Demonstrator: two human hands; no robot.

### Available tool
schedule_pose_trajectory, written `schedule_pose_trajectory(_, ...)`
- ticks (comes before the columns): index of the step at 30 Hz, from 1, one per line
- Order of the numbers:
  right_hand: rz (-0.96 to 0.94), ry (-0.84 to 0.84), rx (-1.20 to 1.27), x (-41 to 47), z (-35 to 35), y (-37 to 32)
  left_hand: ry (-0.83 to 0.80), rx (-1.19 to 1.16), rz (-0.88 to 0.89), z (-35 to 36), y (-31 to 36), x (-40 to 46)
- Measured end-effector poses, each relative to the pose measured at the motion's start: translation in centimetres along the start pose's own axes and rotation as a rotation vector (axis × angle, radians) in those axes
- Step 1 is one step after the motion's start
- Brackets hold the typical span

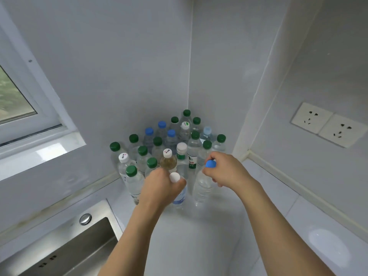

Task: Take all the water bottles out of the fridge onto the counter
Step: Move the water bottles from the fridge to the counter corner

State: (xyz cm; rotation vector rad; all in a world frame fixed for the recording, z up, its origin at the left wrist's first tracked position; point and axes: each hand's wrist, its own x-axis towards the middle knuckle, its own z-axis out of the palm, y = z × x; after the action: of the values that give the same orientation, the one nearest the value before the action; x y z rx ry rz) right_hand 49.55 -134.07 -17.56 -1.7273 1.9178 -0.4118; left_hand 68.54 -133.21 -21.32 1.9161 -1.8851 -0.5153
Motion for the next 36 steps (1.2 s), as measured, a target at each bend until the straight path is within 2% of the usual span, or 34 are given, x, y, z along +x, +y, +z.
schedule_pose_trajectory(5, -0.033, -0.033, -0.029, 4.3, 1.5, -0.2, -0.017, -0.112, 0.012, 2.0, -0.3, 2.7)
schedule_pose_trajectory(9, -0.064, -0.076, -0.148, 7.5, 2.2, -0.1, -0.049, -0.185, -0.034, 3.7, -0.4, 4.8)
schedule_pose_trajectory(15, -0.131, -0.161, -0.210, 10.4, 3.1, 0.2, -0.028, -0.149, -0.105, 5.4, 0.3, 6.3)
schedule_pose_trajectory(22, -0.133, -0.235, -0.073, 11.5, 3.0, 1.0, -0.011, -0.096, -0.039, 6.0, 0.2, 6.6)
schedule_pose_trajectory(30, -0.172, -0.166, -0.043, 11.0, 3.7, 1.6, -0.034, -0.063, -0.051, 6.3, -0.5, 7.0)
schedule_pose_trajectory(36, -0.138, -0.042, 0.014, 8.6, 4.7, 3.0, -0.005, -0.088, -0.040, 6.0, 0.0, 5.8)
